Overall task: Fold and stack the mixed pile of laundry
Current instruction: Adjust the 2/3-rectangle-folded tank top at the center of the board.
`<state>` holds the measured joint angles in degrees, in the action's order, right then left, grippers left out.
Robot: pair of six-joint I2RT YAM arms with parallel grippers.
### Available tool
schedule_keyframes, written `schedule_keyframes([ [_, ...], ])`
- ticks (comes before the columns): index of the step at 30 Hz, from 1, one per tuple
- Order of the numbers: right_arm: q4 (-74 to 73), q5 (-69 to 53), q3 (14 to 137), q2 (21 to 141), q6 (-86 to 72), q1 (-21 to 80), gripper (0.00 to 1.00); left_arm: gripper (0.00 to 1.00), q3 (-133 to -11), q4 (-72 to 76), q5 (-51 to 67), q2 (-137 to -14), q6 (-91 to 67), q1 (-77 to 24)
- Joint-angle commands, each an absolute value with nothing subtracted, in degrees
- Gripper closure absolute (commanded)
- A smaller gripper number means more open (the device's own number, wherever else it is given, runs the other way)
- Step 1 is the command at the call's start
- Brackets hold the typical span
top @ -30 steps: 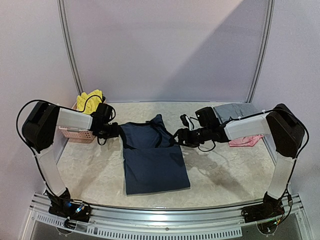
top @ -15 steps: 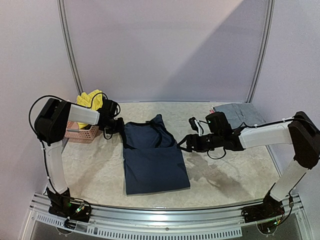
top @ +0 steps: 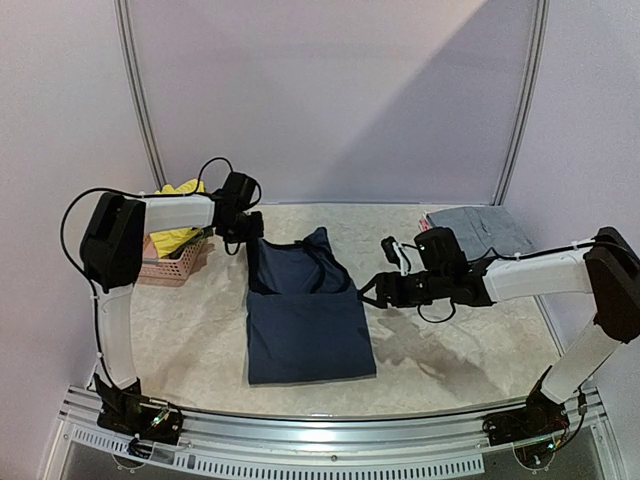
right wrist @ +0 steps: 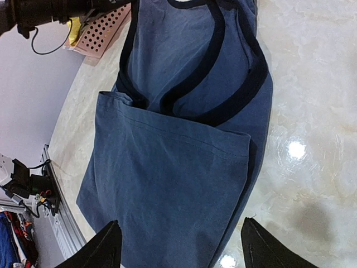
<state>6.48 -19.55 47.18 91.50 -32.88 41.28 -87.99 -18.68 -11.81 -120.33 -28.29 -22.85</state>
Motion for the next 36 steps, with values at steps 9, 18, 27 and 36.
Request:
schedule_keyframes([
  [9,6.50,-18.39,45.35,90.79,-32.40,41.75,0.25,0.86,-115.12,-42.31,-20.89,-139.35,-23.34,-32.78],
  [18,5.22,-18.05,45.93,90.29,-31.96,41.95,0.24,0.48,-105.94,-37.41,-17.74,-124.44,-20.66,-34.99],
  [27,-1.94,-13.65,43.90,88.01,-29.13,46.01,0.22,0.32,-79.32,-34.25,-18.14,-100.78,-21.41,-38.99],
  [36,-6.46,-10.63,37.52,82.82,-29.71,54.31,0.21,0.38,-53.73,-36.27,-21.53,-79.52,-30.63,-53.26],
])
